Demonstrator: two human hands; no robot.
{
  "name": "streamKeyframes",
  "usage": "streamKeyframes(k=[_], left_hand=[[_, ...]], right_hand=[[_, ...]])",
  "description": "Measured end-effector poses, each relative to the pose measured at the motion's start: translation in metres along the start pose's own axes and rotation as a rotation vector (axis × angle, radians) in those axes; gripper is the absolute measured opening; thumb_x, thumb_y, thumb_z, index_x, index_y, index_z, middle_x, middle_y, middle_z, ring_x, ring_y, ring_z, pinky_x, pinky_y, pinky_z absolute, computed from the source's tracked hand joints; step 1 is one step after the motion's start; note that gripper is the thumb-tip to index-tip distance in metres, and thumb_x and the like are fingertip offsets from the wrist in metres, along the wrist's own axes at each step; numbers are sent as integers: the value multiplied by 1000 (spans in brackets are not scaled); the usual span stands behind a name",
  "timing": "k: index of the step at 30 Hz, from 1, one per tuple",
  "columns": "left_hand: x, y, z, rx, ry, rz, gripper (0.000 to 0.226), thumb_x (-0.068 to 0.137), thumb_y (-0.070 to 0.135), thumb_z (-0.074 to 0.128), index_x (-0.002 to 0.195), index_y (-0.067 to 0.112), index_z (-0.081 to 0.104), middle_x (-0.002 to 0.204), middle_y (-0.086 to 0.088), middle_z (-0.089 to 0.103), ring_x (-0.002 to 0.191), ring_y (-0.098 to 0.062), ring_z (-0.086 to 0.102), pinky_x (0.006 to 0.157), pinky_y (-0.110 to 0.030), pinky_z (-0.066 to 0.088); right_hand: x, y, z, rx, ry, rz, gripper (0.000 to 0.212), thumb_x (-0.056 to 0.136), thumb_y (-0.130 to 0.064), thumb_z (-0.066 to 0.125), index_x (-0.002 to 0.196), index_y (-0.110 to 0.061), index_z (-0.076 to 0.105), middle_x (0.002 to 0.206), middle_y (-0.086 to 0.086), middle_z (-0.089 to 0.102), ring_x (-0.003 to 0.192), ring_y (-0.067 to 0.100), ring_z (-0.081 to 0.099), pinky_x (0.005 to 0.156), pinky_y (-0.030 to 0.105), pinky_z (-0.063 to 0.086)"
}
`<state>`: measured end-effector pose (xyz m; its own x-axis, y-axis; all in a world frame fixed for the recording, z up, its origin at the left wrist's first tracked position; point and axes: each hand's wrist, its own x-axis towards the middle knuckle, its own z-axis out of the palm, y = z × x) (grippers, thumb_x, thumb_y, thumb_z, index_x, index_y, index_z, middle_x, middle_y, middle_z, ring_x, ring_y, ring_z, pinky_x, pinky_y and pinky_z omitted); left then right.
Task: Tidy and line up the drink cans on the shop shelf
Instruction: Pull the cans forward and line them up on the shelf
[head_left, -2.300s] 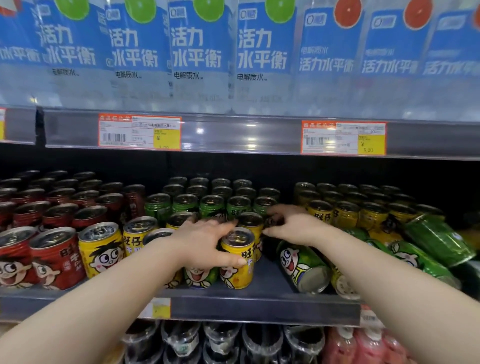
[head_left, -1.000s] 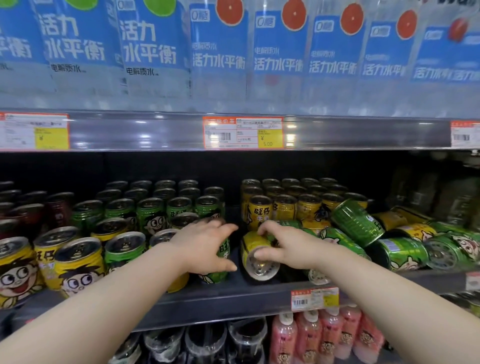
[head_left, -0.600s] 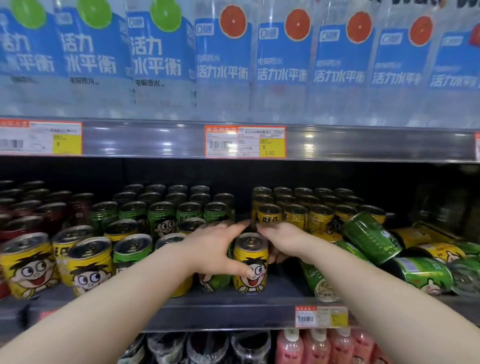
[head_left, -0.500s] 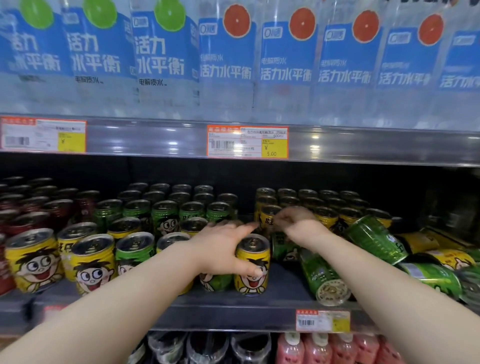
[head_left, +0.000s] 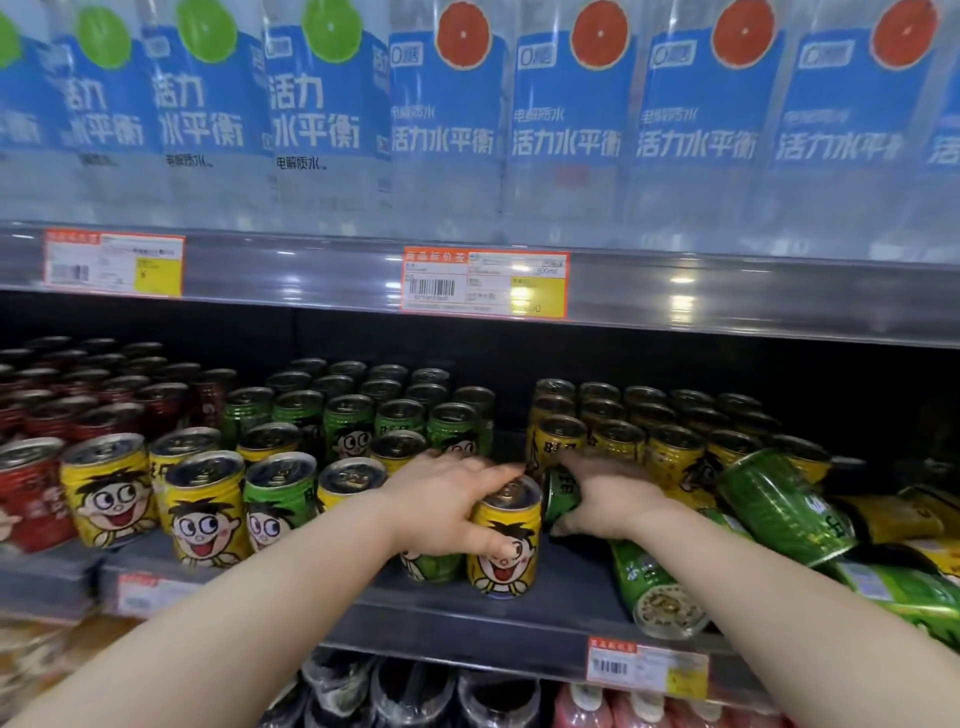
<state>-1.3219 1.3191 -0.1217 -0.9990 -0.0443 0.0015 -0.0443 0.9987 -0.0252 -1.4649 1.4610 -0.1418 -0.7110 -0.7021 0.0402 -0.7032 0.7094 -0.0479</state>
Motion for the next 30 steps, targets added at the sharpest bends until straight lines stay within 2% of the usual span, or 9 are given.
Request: streamKeyframes(k=[3,6,8,13,15,18,22,27,30], left_hand=[[0,0,0,-8,4,-5,82,80,64,49,146,37,8,149,2,32,136,-22,29,109,-39,21],[1,0,1,-17,3,-13,82,79,64,50,146,37,9,149,3,32,136,-22,28,110,-40,21],[1,-1,2,-21,1,-21,84,79,65,50,145,37,8,148,3,33,136,-22,28,111,-42,21],[2,-2,2,-26,10,-3,84,78,67,49,145,38,8,151,2,28,137,-23,27,110,-41,22],[2,0,-1,-78,-14,-3,84,76,69,50,144,37,14,149,2,32,135,-23,31,109,-40,25],[9,4,-10,-191,-32,-2,86,73,71,51,143,30,22,148,-1,33,133,-22,35,108,-37,30],[19,24,-12,-173,-11,70,90,76,69,50,147,28,11,155,-2,18,140,-23,23,112,-38,28],[23,29,-1,-18,5,87,83,82,64,46,147,30,7,155,-3,19,139,-26,25,108,-39,30],[22,28,-2,-18,5,88,82,83,63,46,147,30,7,156,-2,17,140,-25,23,108,-38,28]], right_hand=[[-1,1,-8,304,82,40,79,66,-47,75,134,-33,37,134,2,52,114,23,55,92,31,48],[-3,2,-11,547,108,66,71,68,-43,76,129,-25,43,128,3,56,113,22,54,86,24,43],[-4,4,-9,601,94,73,64,72,-41,75,126,-20,48,127,3,57,115,22,54,87,24,40],[-11,3,-12,651,25,18,55,79,-43,68,128,-24,51,128,-5,56,118,15,52,100,27,41],[-20,6,-24,583,16,48,59,82,-44,64,134,-23,46,132,-3,53,121,15,50,97,23,39],[-40,16,-43,225,61,179,63,80,-59,57,132,-24,47,135,1,52,121,21,51,93,26,43],[-74,13,-36,-116,-106,254,84,70,-76,52,135,-24,41,138,4,46,121,24,50,94,34,47],[-88,-1,-6,-174,-52,199,102,67,-73,58,145,-21,19,144,9,31,124,32,45,92,40,47],[-91,-3,0,-52,-30,176,101,69,-59,67,147,-22,14,151,9,24,127,33,43,98,39,45]])
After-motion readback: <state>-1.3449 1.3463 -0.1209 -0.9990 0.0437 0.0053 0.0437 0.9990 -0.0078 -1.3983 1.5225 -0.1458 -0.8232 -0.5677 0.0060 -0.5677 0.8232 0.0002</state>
